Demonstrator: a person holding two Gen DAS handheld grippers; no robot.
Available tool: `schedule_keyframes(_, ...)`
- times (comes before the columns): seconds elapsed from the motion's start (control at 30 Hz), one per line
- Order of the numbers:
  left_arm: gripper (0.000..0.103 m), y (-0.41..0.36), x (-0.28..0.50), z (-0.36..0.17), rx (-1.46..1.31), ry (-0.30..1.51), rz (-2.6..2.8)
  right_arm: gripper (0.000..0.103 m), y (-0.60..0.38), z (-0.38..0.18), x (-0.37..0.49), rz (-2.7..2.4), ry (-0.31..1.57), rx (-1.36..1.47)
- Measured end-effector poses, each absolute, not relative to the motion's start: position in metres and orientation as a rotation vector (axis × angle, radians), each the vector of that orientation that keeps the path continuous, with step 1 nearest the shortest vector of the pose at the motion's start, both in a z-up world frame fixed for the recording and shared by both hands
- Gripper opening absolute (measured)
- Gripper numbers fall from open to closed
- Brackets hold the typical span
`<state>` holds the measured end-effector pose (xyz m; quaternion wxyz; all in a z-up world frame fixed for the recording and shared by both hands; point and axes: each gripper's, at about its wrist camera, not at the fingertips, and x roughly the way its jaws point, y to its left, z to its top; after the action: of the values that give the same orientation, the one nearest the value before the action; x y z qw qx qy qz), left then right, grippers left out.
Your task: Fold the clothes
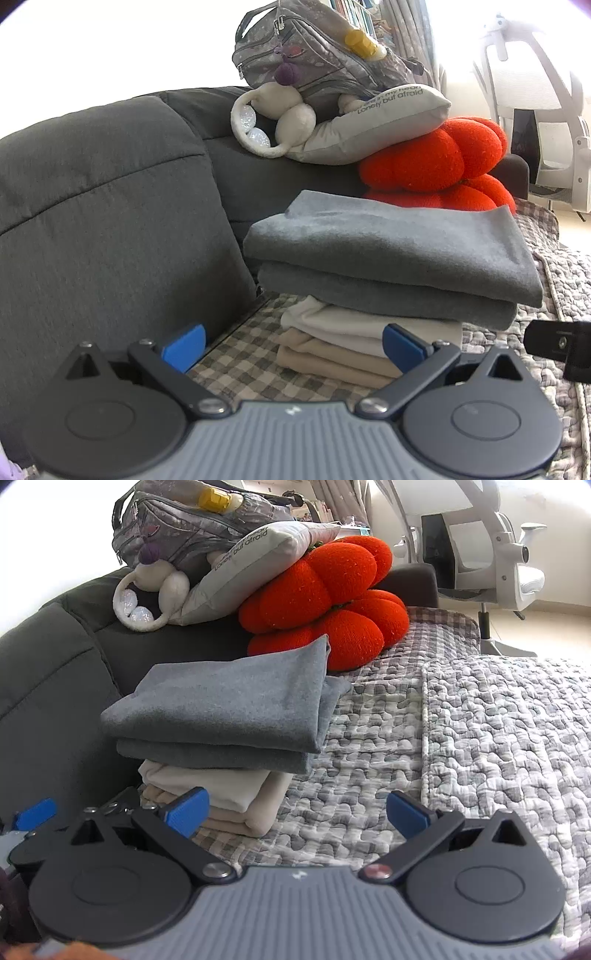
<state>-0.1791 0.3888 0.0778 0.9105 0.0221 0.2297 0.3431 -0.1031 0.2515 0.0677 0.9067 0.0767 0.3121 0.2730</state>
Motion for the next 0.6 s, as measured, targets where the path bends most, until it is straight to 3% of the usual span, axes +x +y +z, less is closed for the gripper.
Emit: schedule_keyframes(0.6, 0.102, 0.3845, -0.1729, 0.0749, 0.058, 0.51, 0.697, 0.103, 0.2557, 0.067, -0.1022, 0.575, 0.664, 0.138)
